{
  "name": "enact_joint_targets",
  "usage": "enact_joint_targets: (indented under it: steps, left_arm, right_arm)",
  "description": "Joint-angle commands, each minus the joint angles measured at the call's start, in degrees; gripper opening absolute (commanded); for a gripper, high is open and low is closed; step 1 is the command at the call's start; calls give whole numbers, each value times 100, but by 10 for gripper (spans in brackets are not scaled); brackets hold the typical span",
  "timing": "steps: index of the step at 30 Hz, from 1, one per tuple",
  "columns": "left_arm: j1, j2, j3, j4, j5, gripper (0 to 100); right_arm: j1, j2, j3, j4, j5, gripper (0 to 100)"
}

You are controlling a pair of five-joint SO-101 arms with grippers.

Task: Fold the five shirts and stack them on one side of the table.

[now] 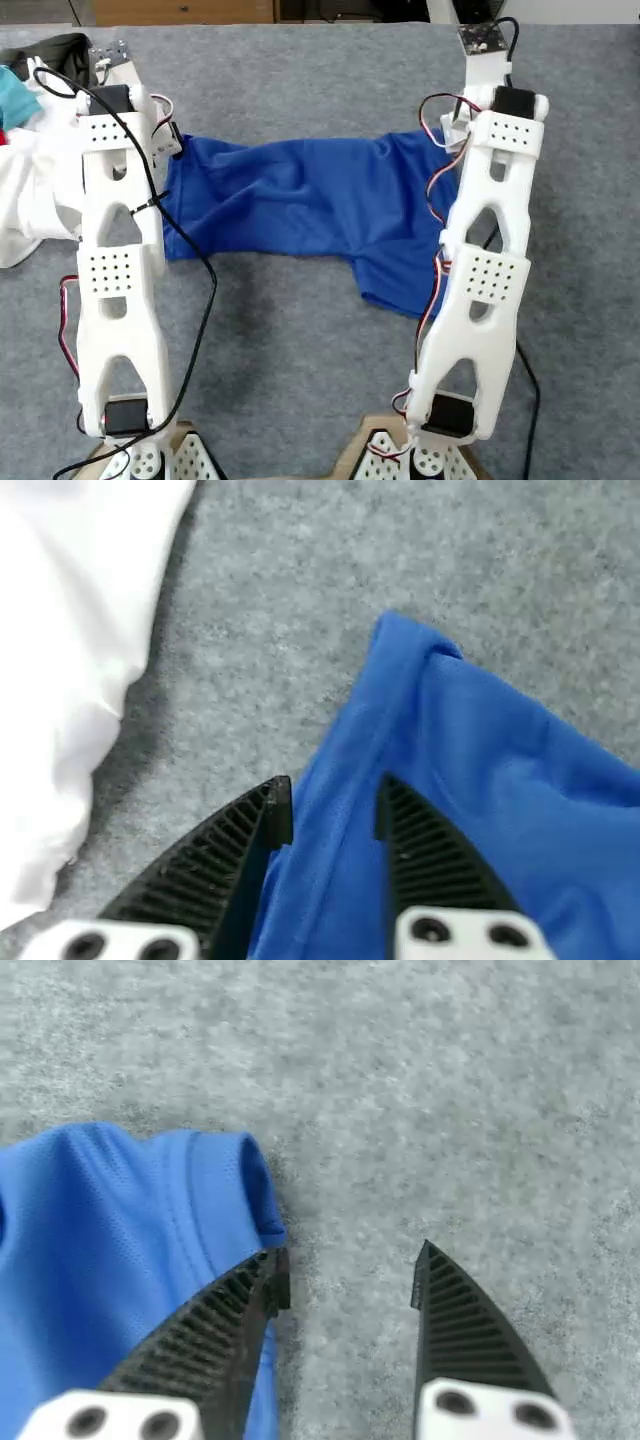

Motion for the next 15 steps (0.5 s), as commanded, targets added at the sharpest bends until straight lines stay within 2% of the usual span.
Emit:
enact_joint_targets:
  steps: [1,8,15]
  left_arm:
    - [220,-75,79,35,-35,113]
    - [422,-75,387,-26,-26,113]
    - [167,66,756,-580,-35,111]
  right_arm:
    - [-136,22,-233,44,-53,217]
    - [-145,48,-233,44,-53,217]
    - [-136,48,-233,26,-53,217]
